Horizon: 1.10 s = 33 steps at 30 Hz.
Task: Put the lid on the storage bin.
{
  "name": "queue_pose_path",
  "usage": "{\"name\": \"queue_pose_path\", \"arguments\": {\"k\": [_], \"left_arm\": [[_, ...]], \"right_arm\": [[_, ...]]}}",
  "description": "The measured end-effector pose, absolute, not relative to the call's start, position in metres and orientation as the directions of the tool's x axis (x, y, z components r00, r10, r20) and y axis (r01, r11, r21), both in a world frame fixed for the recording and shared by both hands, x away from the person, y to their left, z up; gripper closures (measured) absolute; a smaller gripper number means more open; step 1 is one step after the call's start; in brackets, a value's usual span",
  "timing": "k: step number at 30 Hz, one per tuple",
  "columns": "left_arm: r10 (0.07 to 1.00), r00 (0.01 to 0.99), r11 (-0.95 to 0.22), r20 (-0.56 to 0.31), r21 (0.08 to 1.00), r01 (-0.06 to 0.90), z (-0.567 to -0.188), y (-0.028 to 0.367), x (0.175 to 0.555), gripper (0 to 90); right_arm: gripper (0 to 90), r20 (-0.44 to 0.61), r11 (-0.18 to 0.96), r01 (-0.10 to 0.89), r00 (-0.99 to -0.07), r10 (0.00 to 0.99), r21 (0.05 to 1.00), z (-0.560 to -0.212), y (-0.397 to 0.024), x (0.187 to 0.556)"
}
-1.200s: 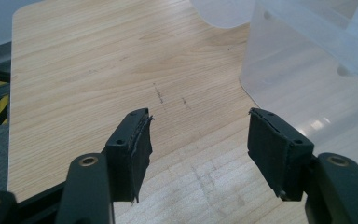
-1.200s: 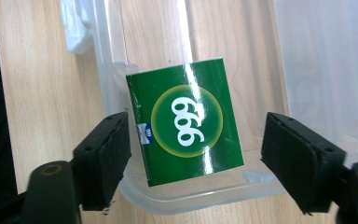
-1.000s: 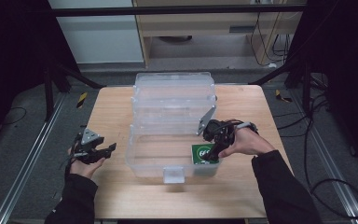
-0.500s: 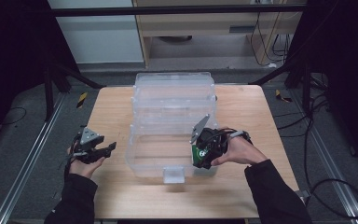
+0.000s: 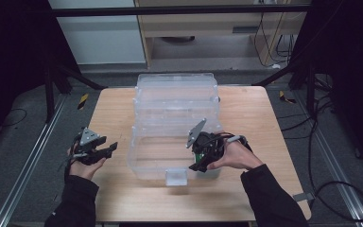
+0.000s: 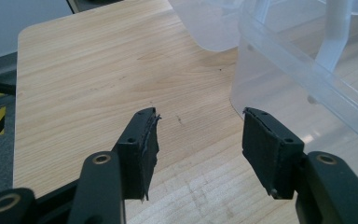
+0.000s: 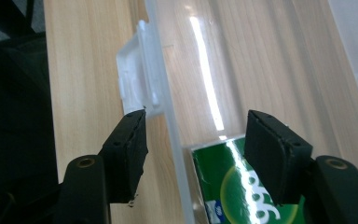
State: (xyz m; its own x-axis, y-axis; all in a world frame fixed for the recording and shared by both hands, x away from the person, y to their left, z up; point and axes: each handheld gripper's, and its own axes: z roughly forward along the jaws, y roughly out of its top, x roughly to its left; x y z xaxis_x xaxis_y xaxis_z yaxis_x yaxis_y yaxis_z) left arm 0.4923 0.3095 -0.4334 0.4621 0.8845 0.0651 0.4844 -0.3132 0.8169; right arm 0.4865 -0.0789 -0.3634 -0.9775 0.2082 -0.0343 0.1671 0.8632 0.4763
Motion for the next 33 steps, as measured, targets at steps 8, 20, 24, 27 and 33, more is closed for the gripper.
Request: {"name": "queue_pose_path", "arguments": {"k": [8, 20, 24, 27, 33], "left_arm": [[0.881, 0.467, -0.319, 0.069, 0.817, 0.481, -0.433, 0.308, 0.492, 45.5], [0.878, 0.474, -0.321, 0.068, 0.817, 0.478, -0.433, 0.308, 0.492, 45.5], [0.878, 0.474, -0.320, 0.067, 0.819, 0.477, -0.432, 0.308, 0.491, 45.5], [0.878, 0.474, -0.320, 0.068, 0.820, 0.474, -0.431, 0.308, 0.491, 45.5], [0.874, 0.481, -0.322, 0.069, 0.824, 0.466, -0.427, 0.306, 0.491, 45.6]], "right_arm": [[43.4, -0.021, 0.858, 0.165, -0.980, 0.200, 0.486, -0.368, -0.070, 0.486], [51.4, 0.017, 0.887, 0.159, -0.986, 0.168, 0.434, -0.385, -0.053, 0.483], [53.5, 0.023, 0.899, 0.163, -0.986, 0.168, 0.406, -0.390, -0.049, 0.484], [55.2, 0.036, 0.905, 0.174, -0.984, 0.174, 0.389, -0.392, -0.047, 0.485], [58.9, 0.048, 0.911, 0.176, -0.984, 0.171, 0.372, -0.396, -0.046, 0.486]]}}
